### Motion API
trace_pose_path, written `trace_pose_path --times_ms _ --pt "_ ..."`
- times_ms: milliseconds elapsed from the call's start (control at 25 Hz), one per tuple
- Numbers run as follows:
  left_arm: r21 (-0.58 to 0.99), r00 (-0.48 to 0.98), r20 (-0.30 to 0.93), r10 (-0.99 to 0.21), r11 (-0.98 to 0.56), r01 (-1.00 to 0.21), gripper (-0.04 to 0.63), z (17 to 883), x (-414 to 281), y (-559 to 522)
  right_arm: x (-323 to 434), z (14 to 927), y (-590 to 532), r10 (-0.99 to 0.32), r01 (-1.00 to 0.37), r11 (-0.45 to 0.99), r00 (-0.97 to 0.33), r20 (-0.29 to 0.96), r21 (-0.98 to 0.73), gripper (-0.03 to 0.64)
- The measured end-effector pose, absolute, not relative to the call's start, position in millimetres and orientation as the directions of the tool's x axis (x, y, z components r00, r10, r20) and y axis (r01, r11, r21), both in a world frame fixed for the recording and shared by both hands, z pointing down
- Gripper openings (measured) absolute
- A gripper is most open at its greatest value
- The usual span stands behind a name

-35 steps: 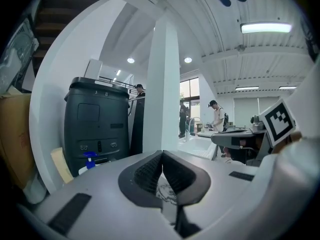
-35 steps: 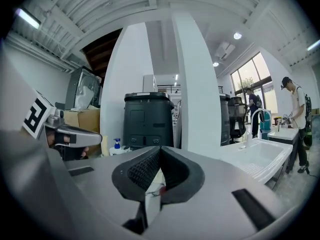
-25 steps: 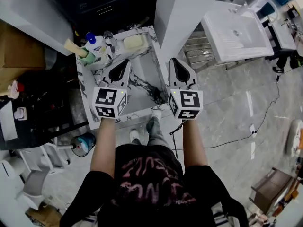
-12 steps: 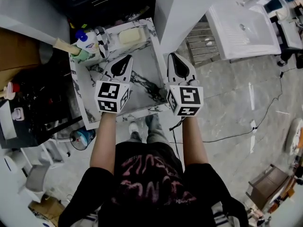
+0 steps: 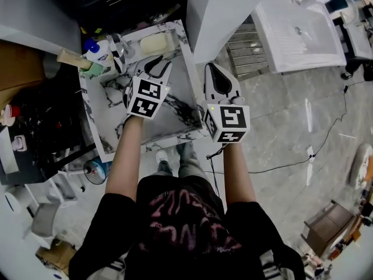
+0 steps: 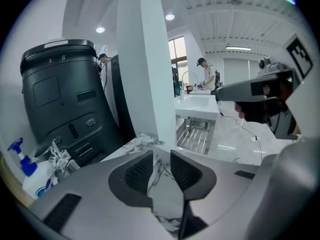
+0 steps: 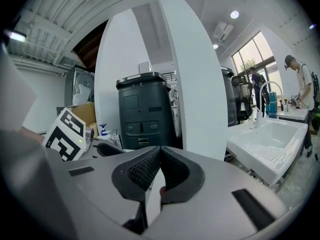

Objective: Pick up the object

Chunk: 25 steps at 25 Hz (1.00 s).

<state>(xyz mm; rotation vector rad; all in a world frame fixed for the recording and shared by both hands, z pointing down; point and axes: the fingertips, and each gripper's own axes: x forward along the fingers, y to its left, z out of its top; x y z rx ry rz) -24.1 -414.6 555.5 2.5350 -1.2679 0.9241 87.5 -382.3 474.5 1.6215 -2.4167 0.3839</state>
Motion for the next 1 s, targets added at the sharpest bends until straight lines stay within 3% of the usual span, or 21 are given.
trace_pose_path --times_ms 360,1000 --pt "-0.165 0.36 0.697 -0.621 -0.626 -0.762 0.158 603.6 -25.5 -452.7 88.5 487.1 -386.9 -0.861 -0.923 0.372 -0.383 0.336 -0.101 0.015" --pt "-0.131 0.338 0.777 -0.53 -0.662 -0.738 0.147 648.2 -19.9 -486.9 101.8 505.4 -401.3 -0.851 -0.926 0.363 -0.373 0.37 -0.099 0.015"
